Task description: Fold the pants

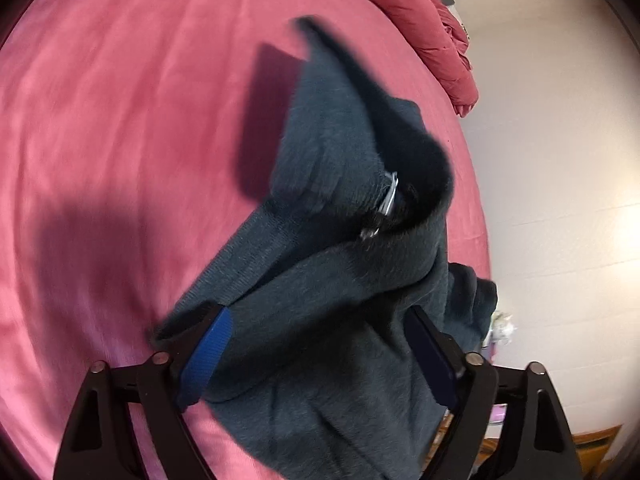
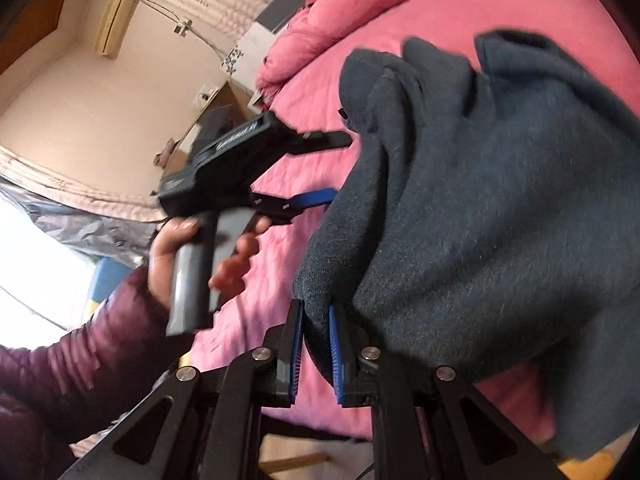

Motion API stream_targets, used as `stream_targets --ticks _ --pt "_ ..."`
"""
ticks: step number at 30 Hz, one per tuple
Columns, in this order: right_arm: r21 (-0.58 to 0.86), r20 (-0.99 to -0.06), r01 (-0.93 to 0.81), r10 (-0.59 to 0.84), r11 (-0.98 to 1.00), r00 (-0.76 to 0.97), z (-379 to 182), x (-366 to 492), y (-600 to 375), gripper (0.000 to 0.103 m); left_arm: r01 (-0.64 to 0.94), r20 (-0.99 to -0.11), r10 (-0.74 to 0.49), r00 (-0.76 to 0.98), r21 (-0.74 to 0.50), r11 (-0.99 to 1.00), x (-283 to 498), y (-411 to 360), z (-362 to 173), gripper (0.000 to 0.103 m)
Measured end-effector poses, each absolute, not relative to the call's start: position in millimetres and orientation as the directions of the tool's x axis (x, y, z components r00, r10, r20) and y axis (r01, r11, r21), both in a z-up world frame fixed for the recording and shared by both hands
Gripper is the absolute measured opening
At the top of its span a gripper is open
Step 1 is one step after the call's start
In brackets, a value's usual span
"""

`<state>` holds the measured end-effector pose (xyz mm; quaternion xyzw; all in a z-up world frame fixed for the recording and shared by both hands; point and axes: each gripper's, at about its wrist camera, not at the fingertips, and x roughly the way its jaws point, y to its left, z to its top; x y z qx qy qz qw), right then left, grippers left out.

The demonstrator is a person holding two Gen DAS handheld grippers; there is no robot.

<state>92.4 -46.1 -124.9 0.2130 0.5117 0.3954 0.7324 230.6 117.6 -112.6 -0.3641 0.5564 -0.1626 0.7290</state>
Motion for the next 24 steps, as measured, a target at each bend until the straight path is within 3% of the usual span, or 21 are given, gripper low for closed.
stream_targets --ticks 1,2,3,7,10,12,15,17,21,24 --pt "0.711 -0.592 -0.364 0.791 0.602 0.152 -125.5 91.1 -41.1 0.012 -0.164 -0.687 -0.653 0.319 -0.718 0.676 226.6 117.2 -113.8 0.056" --pt "0.706 -0.602 -0.368 0.787 0.604 0.136 -126.8 91.2 -34.5 0.012 -0.161 -0.692 -0.658 0.298 -0.715 0.680 223.5 115.9 -114.9 0.027" --pt "0.695 -0.619 -0.375 0.776 0.614 0.124 -128.3 92.3 -27.6 0.012 -0.146 -0.714 -0.642 0.278 -0.692 0.707 218.2 114.9 -114.0 0.019" --pt "0.647 -0.673 -0.415 0.735 0.639 0.083 -132.4 88.2 -6.2 0.012 -0.102 -0.740 -0.611 0.281 -0.657 0.747 194.7 118.7 -101.2 0.020" --pt "0.651 -0.675 -0.443 0.737 0.617 0.033 -131.3 80.4 -1.8 0.012 -0.053 -0.768 -0.546 0.333 -0.594 0.803 175.5 129.5 -81.6 0.036" --pt "0.651 -0.683 -0.463 0.730 0.602 -0.011 -135.4 69.1 3.3 0.012 -0.061 -0.757 -0.549 0.355 -0.605 0.794 164.2 140.9 -74.9 0.073" --pt "0.634 -0.714 -0.489 0.697 0.599 -0.072 -145.3 52.3 10.8 0.012 -0.085 -0.735 -0.527 0.427 -0.613 0.786 150.3 157.4 -62.6 0.079" --pt "0.644 -0.715 -0.482 0.692 0.594 -0.102 -151.2 48.6 14.4 0.012 -0.081 -0.731 -0.525 0.436 -0.612 0.786 147.5 162.9 -57.9 0.089" --pt "0.656 -0.712 -0.498 0.684 0.567 -0.159 -155.5 36.8 22.8 0.011 -0.056 -0.766 -0.499 0.405 -0.565 0.823 164.3 149.1 -58.7 0.089" --pt "0.659 -0.706 -0.483 0.695 0.576 -0.135 -153.3 31.1 5.0 0.015 -0.036 -0.779 -0.495 0.385 -0.549 0.835 178.8 140.8 -60.8 0.099"
